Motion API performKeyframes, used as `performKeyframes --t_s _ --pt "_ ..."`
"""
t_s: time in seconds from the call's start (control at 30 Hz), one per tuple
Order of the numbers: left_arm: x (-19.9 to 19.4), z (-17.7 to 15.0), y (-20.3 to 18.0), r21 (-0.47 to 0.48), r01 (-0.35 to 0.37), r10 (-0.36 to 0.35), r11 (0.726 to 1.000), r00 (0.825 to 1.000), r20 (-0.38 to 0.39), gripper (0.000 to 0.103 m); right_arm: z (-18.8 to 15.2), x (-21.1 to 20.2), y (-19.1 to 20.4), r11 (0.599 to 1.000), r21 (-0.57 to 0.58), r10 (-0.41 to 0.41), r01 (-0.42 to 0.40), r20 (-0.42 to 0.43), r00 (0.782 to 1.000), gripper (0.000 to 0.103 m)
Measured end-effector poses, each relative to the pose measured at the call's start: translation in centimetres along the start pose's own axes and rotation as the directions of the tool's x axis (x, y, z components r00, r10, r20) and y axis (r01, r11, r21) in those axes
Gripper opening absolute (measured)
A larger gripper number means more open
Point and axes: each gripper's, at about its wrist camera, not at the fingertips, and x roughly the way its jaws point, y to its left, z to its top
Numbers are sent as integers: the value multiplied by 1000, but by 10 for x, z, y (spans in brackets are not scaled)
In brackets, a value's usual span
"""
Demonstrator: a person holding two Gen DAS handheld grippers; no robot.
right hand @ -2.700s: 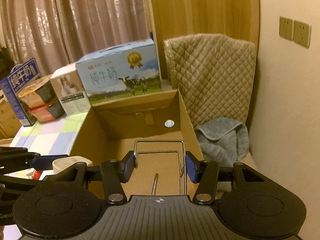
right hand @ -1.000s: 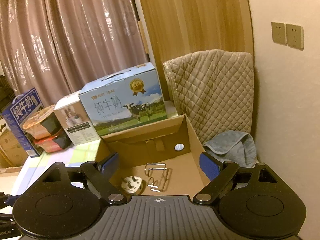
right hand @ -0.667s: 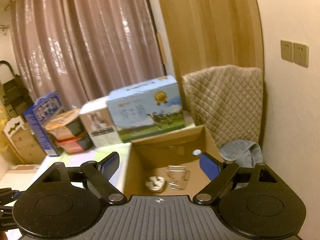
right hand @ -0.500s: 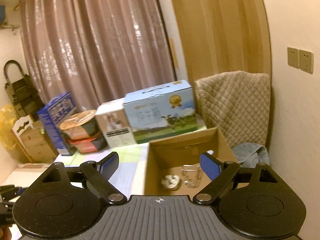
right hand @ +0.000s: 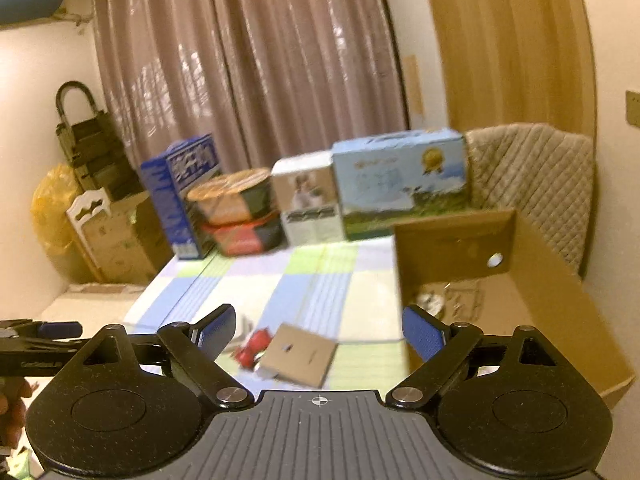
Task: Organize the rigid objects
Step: 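Withdraw both open tools from the box back over the table, then lower the right tool onto the gold TP-LINK panel and close on it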
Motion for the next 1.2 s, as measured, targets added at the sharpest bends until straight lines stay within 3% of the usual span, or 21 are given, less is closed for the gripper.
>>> performKeyframes --t_s 0.37,0.6,0.83,1.03,1.2 --pt "52 -31 20 -1 -62 61 998 997 -45 101 -52 71 26 1000 20 24 -22 -104 994 88" --pt "97 -33 26 -1 -46 46 999 997 -58 102 -68 123 21 998 60 10 0 -159 987 88" --pt "130 -26 30 13 -24 25 1000 996 -84 102 -73 158 16 999 48 15 -7 -163 987 90" --pt "153 -19 35 -42 -10 6 999 995 -95 102 -74 186 -1 988 156 18 12 -194 981 94" --pt "163 -14 30 -50 14 -20 999 993 -116 102 -73 207 -2 984 180 32 9 -222 974 97"
